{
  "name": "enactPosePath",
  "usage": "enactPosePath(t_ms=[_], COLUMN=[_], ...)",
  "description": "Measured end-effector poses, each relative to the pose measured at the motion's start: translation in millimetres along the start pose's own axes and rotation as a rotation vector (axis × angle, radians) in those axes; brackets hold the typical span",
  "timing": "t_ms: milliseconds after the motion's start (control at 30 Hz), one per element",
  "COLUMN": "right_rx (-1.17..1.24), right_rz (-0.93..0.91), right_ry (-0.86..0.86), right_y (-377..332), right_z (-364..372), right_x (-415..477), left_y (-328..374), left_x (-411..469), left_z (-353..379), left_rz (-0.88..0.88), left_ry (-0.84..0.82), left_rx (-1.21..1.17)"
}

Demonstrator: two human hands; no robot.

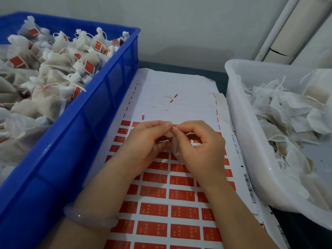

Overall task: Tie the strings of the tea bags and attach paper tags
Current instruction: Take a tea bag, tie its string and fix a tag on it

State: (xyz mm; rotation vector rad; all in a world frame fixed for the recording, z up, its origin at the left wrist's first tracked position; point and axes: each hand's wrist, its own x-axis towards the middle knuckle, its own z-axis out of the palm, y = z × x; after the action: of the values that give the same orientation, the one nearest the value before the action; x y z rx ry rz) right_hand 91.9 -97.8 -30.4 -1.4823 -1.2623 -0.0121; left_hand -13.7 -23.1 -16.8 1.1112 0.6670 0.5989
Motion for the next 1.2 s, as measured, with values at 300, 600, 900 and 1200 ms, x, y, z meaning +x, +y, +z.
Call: enactPosePath(t_ms=[300, 600, 900, 1200], right_rx=[0.16, 0.069, 0.008, -0.002], right_rz=[0.243, 0.153, 0.119, 0.109], right_ry=[-0.141, -0.212, -0.368, -0.443], right_y=[2, 2, -2, 2], right_z=[-2, -5, -6, -11], right_x=[0, 1, 0, 5], left_y=[-1, 1, 2, 5], left_x=[-1, -1, -1, -1], left_z=[-1, -6, -12, -16], left_rz=[0.077, 0.082, 0.012, -0.012], left_ry=[-0.005, -0.177, -0.235, -0.151], left_rx=[0.038, 0.148, 0.271, 0.37])
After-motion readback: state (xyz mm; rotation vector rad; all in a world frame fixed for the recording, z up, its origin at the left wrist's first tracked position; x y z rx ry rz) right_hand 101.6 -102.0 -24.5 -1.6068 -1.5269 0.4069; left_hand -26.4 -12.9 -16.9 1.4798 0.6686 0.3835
